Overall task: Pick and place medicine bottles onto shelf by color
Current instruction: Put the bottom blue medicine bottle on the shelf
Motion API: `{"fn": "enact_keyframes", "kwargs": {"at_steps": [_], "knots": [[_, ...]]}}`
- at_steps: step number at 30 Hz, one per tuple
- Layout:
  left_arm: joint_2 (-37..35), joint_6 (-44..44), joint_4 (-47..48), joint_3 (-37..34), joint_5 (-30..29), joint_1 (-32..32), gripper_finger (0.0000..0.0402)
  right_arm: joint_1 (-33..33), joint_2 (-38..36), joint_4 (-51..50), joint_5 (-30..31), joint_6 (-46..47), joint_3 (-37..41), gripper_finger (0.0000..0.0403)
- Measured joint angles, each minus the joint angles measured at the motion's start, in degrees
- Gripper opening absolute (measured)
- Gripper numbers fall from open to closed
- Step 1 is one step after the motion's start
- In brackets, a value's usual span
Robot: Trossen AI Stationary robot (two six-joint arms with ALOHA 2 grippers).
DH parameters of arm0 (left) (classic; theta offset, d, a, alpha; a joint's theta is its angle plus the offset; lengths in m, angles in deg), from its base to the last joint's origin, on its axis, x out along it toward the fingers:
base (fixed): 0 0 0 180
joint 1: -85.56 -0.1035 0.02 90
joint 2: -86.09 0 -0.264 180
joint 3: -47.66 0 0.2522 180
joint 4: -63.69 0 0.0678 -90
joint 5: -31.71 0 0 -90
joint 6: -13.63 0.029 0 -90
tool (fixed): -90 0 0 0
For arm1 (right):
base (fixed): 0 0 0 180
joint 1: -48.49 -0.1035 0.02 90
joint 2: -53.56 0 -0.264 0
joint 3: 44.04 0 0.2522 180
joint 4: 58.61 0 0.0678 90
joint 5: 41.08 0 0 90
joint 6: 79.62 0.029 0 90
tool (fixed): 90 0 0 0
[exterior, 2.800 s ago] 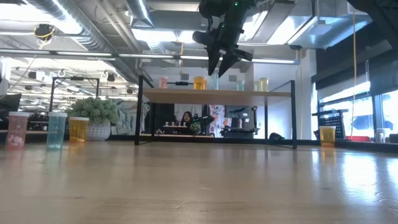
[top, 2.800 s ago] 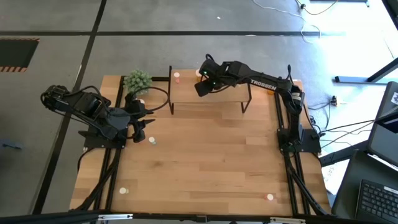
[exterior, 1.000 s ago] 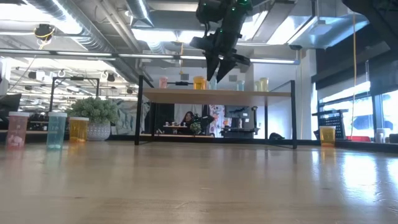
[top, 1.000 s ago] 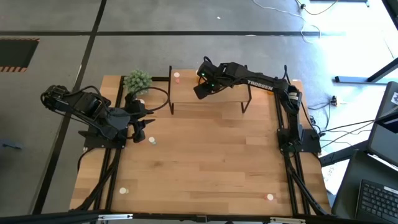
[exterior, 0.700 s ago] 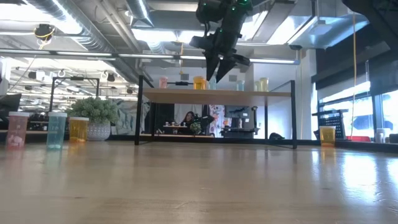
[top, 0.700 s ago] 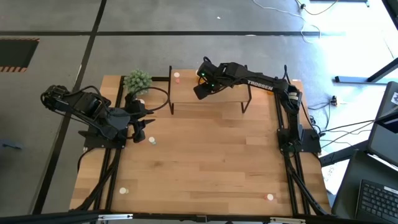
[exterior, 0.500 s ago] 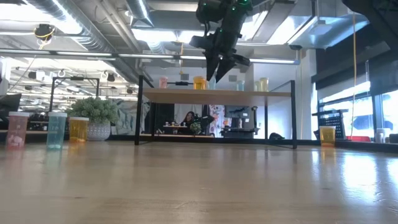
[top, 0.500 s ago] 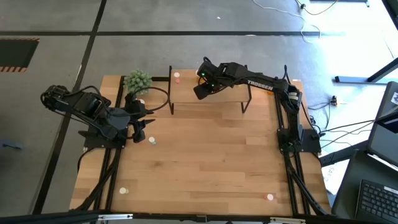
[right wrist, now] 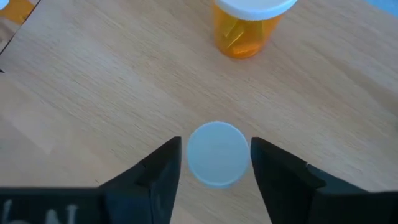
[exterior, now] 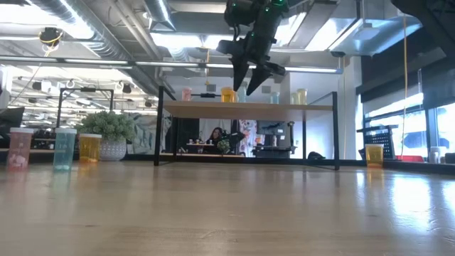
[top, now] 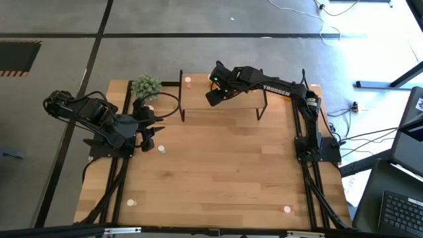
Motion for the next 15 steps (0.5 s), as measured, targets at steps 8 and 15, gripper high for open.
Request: {"fn": "enact_keyframes", "kwargs": {"at_steps": [8, 15], "knots": [[0.00, -0.04, -0.01, 0.00, 0.00, 0.01, 0.0128, 0.00, -0.02, -0.02, 0.00, -0.39, -0.07, 0.0198], [0.00, -0.09, -0.01, 0.00, 0.00, 0.02, 0.0128, 0.00, -0.07, -0.03, -0.02, -0.35, -0.07, 0.0198]]}}
